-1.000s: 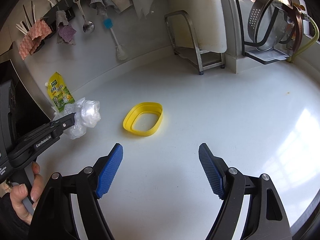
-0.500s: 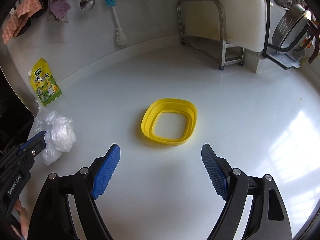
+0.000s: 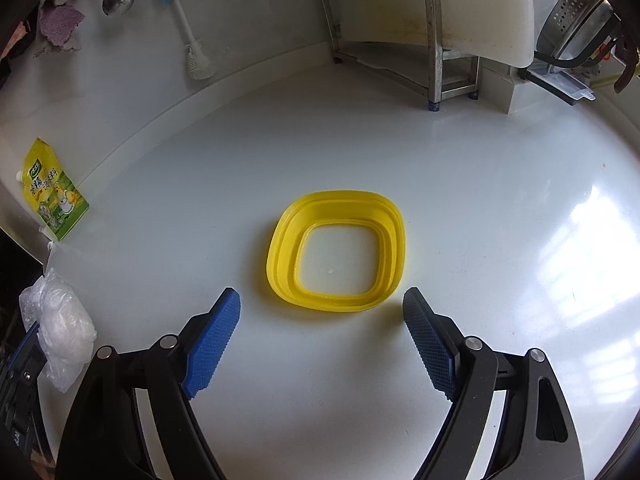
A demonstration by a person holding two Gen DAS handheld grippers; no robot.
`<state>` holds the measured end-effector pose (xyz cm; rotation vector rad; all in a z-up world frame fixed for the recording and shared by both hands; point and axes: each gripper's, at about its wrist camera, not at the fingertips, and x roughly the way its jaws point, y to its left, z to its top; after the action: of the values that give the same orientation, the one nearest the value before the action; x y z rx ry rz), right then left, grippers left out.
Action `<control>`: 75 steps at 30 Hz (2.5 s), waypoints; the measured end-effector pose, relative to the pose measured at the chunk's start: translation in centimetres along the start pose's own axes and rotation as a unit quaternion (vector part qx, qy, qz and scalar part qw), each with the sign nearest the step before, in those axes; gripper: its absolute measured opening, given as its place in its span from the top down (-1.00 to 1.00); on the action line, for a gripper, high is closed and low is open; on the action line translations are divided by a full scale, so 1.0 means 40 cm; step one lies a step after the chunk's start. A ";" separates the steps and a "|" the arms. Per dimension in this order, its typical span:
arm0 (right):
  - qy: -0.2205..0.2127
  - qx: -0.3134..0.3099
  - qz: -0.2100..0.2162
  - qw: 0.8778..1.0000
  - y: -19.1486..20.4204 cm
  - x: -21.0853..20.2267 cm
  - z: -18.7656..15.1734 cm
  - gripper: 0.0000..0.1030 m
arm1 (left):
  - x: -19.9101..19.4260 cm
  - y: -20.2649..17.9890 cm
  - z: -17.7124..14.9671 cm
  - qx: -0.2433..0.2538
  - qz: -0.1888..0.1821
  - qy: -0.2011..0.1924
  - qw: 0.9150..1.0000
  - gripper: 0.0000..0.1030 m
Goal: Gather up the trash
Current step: 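Lower the open right tool over the yellow lid and close on its rim, then carry the yellow lid with the right tool while the left tool carries the bag over the basket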
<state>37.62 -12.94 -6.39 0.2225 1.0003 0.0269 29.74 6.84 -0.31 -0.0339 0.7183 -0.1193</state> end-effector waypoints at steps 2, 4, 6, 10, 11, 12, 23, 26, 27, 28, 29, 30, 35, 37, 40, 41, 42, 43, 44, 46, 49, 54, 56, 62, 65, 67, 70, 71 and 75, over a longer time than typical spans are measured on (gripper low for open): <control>-0.002 -0.004 -0.009 1.000 0.009 0.007 0.005 -0.56 | -0.002 0.008 -0.001 -0.003 0.001 0.000 1.000 0.84; -0.002 -0.004 -0.016 1.000 0.017 0.015 0.012 -0.56 | -0.003 0.015 -0.002 -0.006 0.002 0.000 1.000 0.84; -0.003 -0.002 -0.023 1.000 0.022 0.022 0.021 -0.56 | -0.002 0.020 -0.002 -0.008 0.002 0.001 1.000 0.84; -0.006 -0.005 -0.050 0.999 0.030 0.040 0.038 -0.56 | -0.001 0.023 -0.003 -0.009 0.001 0.001 1.000 0.84; -0.007 -0.009 -0.059 0.998 0.034 0.045 0.039 -0.56 | -0.001 0.025 -0.003 -0.009 0.001 0.001 1.000 0.84; -0.008 -0.014 -0.067 0.998 0.037 0.049 0.041 -0.56 | -0.002 0.026 -0.004 -0.010 0.001 0.001 1.000 0.84; -0.013 -0.052 -0.079 0.995 0.048 0.052 0.036 -0.32 | -0.009 0.023 -0.008 -0.011 0.003 -0.002 1.000 0.84; -0.015 -0.055 -0.074 0.996 0.042 0.043 0.026 -0.31 | -0.016 0.013 -0.015 -0.008 0.004 -0.004 1.000 0.84; -0.014 -0.056 -0.071 0.996 0.040 0.038 0.020 -0.31 | -0.019 0.009 -0.018 -0.005 0.006 -0.005 1.000 0.84; -0.013 -0.058 -0.069 0.996 0.038 0.035 0.016 -0.30 | -0.023 0.005 -0.020 -0.004 0.007 -0.005 1.000 0.84; -0.011 -0.060 -0.066 0.996 0.037 0.030 0.009 -0.30 | -0.028 0.003 -0.023 -0.002 0.007 -0.005 1.000 0.84; -0.010 -0.061 -0.061 0.996 0.034 0.022 -0.001 -0.30 | -0.034 0.002 -0.025 -0.001 0.007 -0.004 1.000 0.84; -0.005 -0.056 -0.028 0.998 0.028 -0.035 -0.070 -0.29 | -0.077 0.009 -0.047 0.000 0.011 -0.005 1.000 0.84; -0.006 -0.052 -0.013 0.999 0.029 -0.066 -0.109 -0.29 | -0.099 0.019 -0.060 -0.002 0.015 -0.004 1.000 0.84; -0.012 -0.054 0.002 0.998 0.036 -0.120 -0.170 -0.29 | -0.133 0.041 -0.092 -0.009 0.023 -0.002 1.000 0.84; -0.015 -0.056 0.006 0.998 0.040 -0.138 -0.190 -0.29 | -0.145 0.049 -0.105 -0.013 0.024 0.001 1.000 0.84; -0.016 -0.060 0.011 0.998 0.046 -0.157 -0.212 -0.29 | -0.156 0.055 -0.119 -0.015 0.027 0.002 1.000 0.84; -0.019 -0.064 0.014 0.998 0.053 -0.174 -0.233 -0.29 | -0.168 0.061 -0.133 -0.017 0.031 0.002 0.999 0.84; -0.022 -0.069 0.017 0.997 0.060 -0.192 -0.254 -0.29 | -0.180 0.066 -0.148 -0.018 0.033 0.003 0.999 0.84; -0.028 -0.078 0.022 0.996 0.073 -0.227 -0.300 -0.29 | -0.201 0.076 -0.175 -0.021 0.035 0.007 0.999 0.84; -0.031 -0.084 0.034 0.995 0.085 -0.278 -0.372 -0.29 | -0.241 0.090 -0.222 -0.023 0.039 0.010 0.999 0.84; -0.044 -0.096 0.039 0.994 0.086 -0.366 -0.499 -0.29 | -0.308 0.106 -0.301 -0.024 0.044 0.012 0.999 0.84; -0.051 -0.097 0.042 0.993 0.075 -0.404 -0.550 -0.30 | -0.334 0.103 -0.331 -0.020 0.045 0.011 0.999 0.84; -0.069 -0.101 0.033 0.992 0.026 -0.520 -0.704 -0.29 | -0.404 0.055 -0.421 -0.013 0.021 0.016 1.000 0.84; -0.075 -0.099 0.016 0.992 -0.024 -0.572 -0.767 -0.30 | -0.430 0.013 -0.459 -0.008 0.003 0.019 1.000 0.84; -0.076 -0.085 0.005 0.993 -0.073 -0.601 -0.801 -0.30 | -0.446 -0.021 -0.485 -0.003 -0.008 0.020 1.000 0.84; -0.081 -0.065 -0.020 0.994 -0.152 -0.640 -0.842 -0.29 | -0.466 -0.080 -0.516 0.008 -0.029 0.022 0.999 0.84; -0.083 -0.059 -0.029 0.994 -0.177 -0.653 -0.853 -0.29 | -0.474 -0.103 -0.527 0.013 -0.036 0.023 0.999 0.84; -0.100 -0.041 -0.062 0.992 -0.263 -0.703 -0.877 -0.30 | -0.491 -0.186 -0.553 0.023 -0.069 0.028 0.997 0.84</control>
<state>-7.78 -20.63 -3.31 0.0857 0.8104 -0.0673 -0.21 2.04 -3.59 -0.0355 0.7679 -0.2697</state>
